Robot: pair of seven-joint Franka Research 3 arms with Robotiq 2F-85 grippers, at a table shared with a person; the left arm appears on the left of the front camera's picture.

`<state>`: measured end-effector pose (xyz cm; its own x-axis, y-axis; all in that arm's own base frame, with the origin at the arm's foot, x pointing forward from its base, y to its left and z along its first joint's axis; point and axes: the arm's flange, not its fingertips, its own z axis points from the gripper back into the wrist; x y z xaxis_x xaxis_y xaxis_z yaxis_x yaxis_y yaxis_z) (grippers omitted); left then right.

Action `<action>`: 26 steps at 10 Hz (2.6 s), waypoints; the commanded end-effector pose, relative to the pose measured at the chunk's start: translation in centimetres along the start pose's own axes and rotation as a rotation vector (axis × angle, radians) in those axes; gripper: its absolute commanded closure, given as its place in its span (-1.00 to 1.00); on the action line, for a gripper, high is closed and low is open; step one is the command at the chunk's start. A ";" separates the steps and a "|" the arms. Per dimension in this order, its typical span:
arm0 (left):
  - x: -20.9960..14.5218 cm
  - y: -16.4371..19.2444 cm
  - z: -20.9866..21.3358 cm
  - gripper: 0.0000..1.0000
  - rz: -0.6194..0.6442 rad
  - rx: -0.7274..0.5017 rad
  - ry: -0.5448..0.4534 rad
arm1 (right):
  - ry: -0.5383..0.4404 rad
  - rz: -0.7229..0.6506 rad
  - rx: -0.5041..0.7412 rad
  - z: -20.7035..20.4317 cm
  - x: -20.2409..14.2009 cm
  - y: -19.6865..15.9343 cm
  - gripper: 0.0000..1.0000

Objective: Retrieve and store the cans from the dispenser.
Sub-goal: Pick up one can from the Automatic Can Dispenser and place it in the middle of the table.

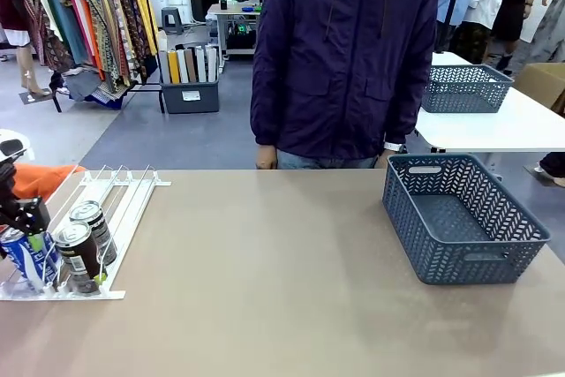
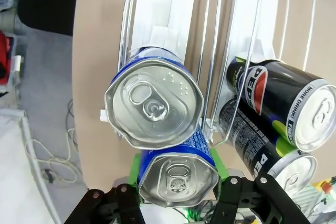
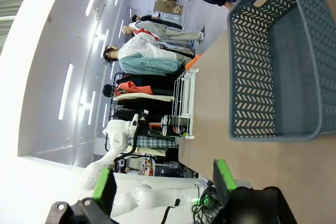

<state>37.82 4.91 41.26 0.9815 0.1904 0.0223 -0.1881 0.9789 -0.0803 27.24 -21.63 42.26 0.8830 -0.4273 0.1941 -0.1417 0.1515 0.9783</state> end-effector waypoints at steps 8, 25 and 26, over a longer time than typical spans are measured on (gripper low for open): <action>-9.2 -1.1 18.2 1.00 -0.229 0.001 -0.263 | -0.004 0.023 0.009 0.0 0.2 0.2 -1.00; -4.8 -40.8 2.4 1.00 -0.529 -0.032 -0.084 | -0.004 0.023 0.009 0.0 0.2 0.2 -1.00; -5.2 -42.4 0.1 1.00 -0.567 -0.043 -0.014 | -0.004 0.023 0.009 0.0 0.2 0.2 -1.00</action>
<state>39.27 -36.62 44.34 0.9282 -0.3576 0.1027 0.3667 0.9259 -0.0902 27.24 -21.62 42.27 0.8835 -0.4265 0.1939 -0.1416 0.1514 0.9783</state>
